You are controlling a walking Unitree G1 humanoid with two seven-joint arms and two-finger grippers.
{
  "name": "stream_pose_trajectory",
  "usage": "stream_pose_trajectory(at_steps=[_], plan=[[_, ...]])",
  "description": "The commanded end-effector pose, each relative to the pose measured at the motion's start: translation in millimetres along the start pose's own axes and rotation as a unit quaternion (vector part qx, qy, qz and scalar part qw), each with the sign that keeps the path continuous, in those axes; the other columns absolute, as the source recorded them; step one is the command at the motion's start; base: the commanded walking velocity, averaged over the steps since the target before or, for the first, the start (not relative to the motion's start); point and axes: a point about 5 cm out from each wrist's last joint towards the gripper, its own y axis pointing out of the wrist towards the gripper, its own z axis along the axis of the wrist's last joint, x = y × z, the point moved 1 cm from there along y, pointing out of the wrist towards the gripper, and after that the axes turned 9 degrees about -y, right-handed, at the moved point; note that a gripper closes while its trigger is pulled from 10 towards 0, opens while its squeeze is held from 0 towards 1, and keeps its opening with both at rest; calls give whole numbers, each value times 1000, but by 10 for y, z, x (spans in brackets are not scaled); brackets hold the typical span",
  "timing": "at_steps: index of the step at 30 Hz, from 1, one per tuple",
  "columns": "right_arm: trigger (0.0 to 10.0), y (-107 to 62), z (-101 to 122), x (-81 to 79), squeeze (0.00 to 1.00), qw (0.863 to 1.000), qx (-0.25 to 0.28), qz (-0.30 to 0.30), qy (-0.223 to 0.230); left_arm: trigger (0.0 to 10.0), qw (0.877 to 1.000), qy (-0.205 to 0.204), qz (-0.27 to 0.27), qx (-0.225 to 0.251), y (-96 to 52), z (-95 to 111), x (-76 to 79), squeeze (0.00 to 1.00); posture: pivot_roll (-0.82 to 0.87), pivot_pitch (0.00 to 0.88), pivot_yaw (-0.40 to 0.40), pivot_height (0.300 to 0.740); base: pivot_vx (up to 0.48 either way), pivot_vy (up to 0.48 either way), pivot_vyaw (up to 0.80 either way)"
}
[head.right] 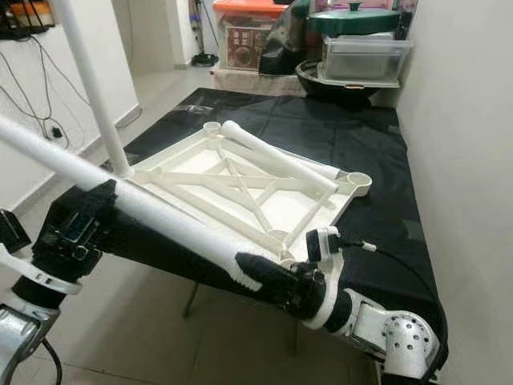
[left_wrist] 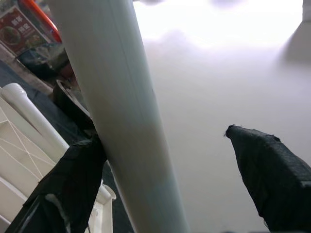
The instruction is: Building children table
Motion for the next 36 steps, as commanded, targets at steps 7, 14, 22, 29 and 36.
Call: stream_pose_trajectory(at_steps=[7,14,22,29,36], plan=[[0,-66,-37,-18,0,1000,-16,11,-16,10000,1000,-9,-20,8,-65,139,62,0,71,0,-31,740,0,0,0],[0,-78,-87,-50,0,999,-29,26,-24,10000,1000,-17,-24,5,-80,157,55,0,67,0,-25,740,0,0,0],[0,-83,-100,-81,0,998,-30,45,-30,9216,999,-23,-27,-1,-83,159,58,0,66,0,-23,740,0,0,0],[0,-71,-158,-110,0,996,-55,63,-39,5255,999,-31,-35,-5,-76,169,80,0,58,0,-20,740,0,0,0],[0,-72,-209,-70,0,995,-70,53,-41,0,998,-38,-45,0,-75,194,105,0,50,0,-18,740,0,0,0]])
